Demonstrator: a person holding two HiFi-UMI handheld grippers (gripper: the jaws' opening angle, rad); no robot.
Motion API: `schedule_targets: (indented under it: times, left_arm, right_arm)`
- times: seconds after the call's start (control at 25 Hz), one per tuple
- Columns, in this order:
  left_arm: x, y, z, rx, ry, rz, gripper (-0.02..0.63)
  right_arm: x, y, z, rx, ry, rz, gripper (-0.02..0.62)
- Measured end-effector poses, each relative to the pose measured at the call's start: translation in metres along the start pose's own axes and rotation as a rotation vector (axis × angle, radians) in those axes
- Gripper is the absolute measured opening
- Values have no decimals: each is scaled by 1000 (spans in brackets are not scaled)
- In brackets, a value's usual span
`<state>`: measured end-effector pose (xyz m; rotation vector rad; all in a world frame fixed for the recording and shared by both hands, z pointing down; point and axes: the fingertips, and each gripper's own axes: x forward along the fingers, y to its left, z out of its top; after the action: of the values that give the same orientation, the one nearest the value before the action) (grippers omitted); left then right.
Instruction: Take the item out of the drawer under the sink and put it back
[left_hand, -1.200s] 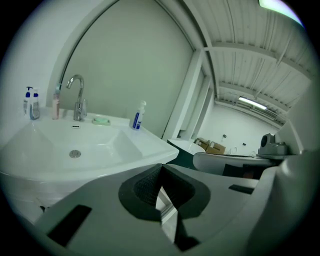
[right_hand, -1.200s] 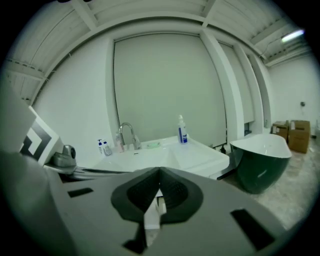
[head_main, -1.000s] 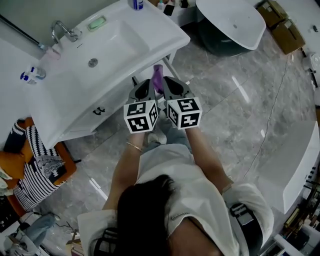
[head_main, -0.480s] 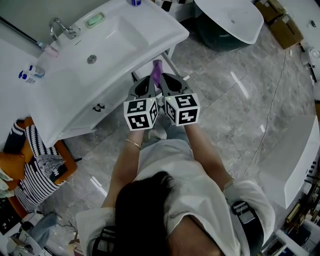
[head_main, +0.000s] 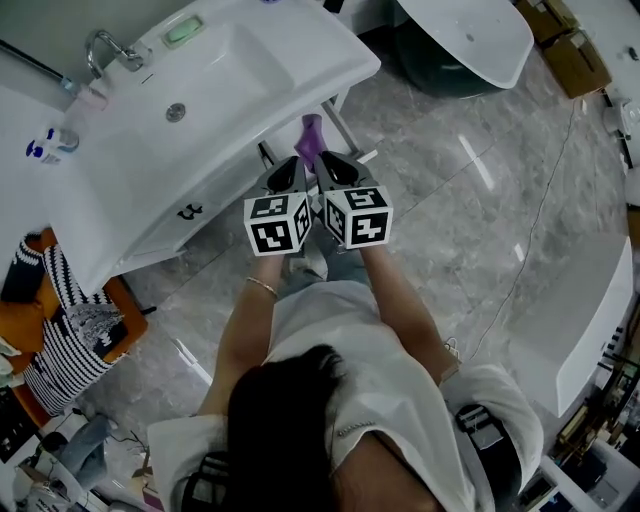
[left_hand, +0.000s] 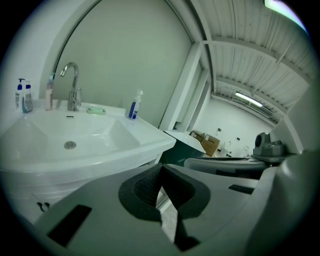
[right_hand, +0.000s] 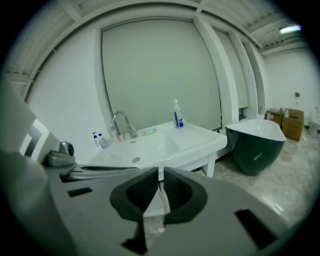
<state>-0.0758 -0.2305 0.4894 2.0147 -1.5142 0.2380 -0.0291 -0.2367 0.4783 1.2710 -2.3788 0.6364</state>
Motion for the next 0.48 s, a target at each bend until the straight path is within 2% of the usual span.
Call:
schedule_targets:
  times: [0.12,0.24,0.48]
  left_arm:
    - [10,7,-11,-32,40,21,3]
    - [21,12,-20,-45,75,44,3]
    - [46,23,-38,-96,137,89,3]
  right_arm:
    - [11,-11,-8,44,48,17,25]
    - [22,-20,-13,77,90,45,109]
    - [47,-38,-19,79,154,73,124]
